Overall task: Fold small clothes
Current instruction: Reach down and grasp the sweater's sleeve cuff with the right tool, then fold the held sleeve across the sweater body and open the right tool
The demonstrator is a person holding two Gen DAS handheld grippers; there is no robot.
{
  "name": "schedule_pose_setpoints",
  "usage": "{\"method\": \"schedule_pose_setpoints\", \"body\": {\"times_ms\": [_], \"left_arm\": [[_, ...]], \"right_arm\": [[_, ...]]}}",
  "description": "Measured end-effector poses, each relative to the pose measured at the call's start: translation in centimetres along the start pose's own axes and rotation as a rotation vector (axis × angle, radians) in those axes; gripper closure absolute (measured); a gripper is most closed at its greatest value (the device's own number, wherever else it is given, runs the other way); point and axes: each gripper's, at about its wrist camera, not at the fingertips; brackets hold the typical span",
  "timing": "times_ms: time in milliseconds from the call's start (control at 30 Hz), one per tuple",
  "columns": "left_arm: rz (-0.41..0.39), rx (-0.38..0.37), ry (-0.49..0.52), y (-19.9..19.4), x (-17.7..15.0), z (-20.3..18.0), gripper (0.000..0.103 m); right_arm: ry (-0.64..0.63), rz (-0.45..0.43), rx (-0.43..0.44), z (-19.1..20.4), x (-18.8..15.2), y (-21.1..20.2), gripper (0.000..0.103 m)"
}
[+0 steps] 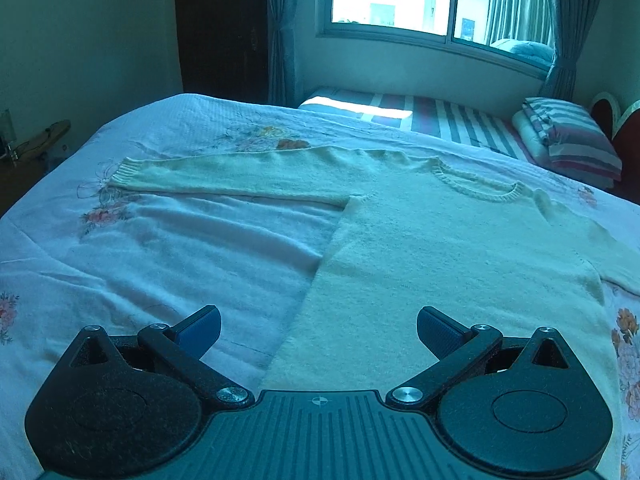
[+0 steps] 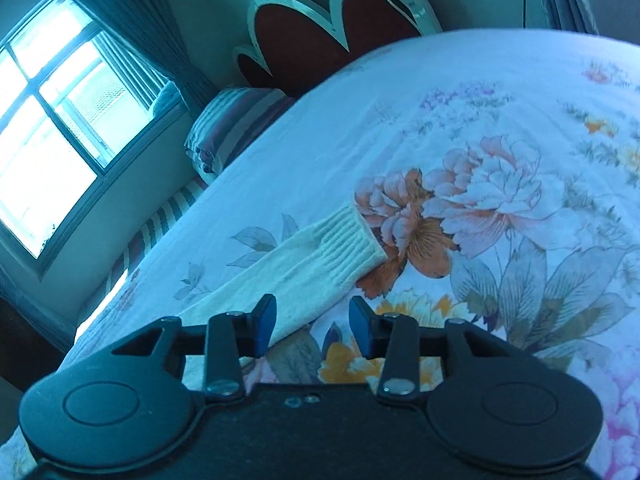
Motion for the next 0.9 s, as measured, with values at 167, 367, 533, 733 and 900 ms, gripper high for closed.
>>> {"method": "schedule_pose_setpoints", "body": {"times_ms": [167, 367, 533, 733, 900], "left_arm": [[0.028, 0.005, -0.015, 1.0, 0.5, -2.2, 0.000], [0.032, 0.025, -0.022, 1.9, 1.4, -2.2, 0.000], [0.029, 0.031, -0.021, 2.7, 2.0, 0.0, 0.000], [0.037, 0.042, -0.017, 5.6, 2.6, 4.3, 0.000], [0.059, 0.029, 0.026, 9.7, 3.4, 8.7, 0.000]], "right_arm": [[0.022, -0.012, 0.043, -1.1, 0.2, 1.6, 0.064], [0.026, -0.023, 0.050, -1.0, 0.2, 2.6, 0.079], [-0.018, -0.021, 0.007, 0.6, 1.0, 2.9, 0.097], [-0.206, -0.039, 0.010, 8.3, 0.8, 1.9, 0.097], [-0.322, -0.057, -0.003, 16.3, -1.2, 1.2, 0.097]]}}
Point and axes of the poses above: each gripper's, at about its wrist camera, not at the fingertips, and y roughly the way its jaws point, z to its left, x to its top, and after that the axes turned 6 degrees about x, right-handed
